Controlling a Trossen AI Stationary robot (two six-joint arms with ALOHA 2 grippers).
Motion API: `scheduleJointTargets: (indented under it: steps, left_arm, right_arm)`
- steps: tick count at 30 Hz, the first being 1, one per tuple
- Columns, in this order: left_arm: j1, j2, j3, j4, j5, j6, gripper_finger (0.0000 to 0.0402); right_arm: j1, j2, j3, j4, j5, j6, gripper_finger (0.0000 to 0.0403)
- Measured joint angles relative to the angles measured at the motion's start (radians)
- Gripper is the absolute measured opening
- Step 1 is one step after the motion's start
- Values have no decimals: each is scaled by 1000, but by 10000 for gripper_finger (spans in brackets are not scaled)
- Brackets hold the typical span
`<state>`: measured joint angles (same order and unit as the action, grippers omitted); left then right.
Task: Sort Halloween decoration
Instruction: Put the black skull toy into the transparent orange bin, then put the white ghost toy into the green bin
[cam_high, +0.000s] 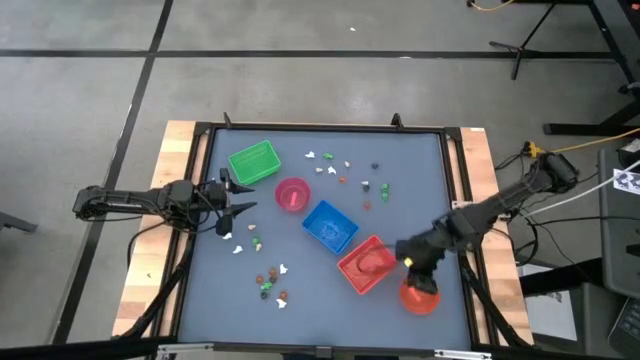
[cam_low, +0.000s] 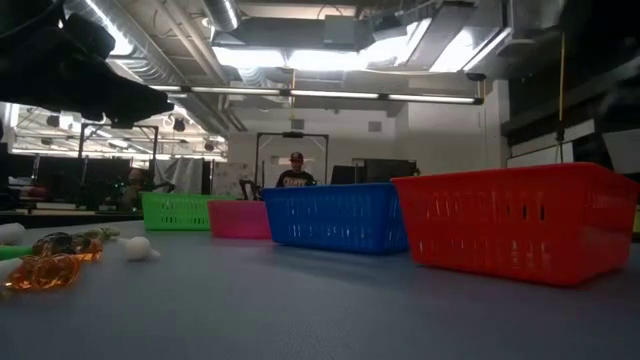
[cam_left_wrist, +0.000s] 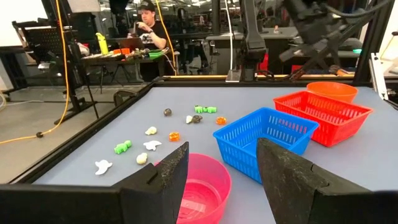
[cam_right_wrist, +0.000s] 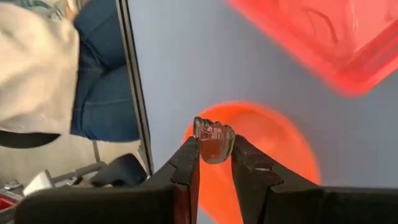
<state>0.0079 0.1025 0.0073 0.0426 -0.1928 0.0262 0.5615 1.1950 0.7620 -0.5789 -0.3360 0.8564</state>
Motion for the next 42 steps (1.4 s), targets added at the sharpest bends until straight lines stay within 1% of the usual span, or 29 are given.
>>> scheduleJointTargets:
  steps: [3,6,12,18,24,30,34,42]
  left_arm:
    - [0,0,0,0,0,-17,174]
    - [0,0,0,0,0,-52,174]
    - [0,0,0,0,0,-73,174]
    - [0,0,0,0,0,-77,174]
    - [0,0,0,0,0,-124,174]
    - [0,0,0,0,0,-129,174]
    - [0,0,0,0,0,-129,174]
    - [0,0,0,5,0,-136,174]
  right_arm:
    - [99,0,0,0,65,49,71]
    - [165,0,0,0,110,56,71]
    - [225,0,0,0,158,56,74]
    - [231,0,0,0,172,61,94]
    - [231,1,0,-2,171,67,130]
    - [230,1,0,-24,172,67,161]
    - [230,1,0,-25,172,67,169]
    - [230,1,0,-23,172,67,170]
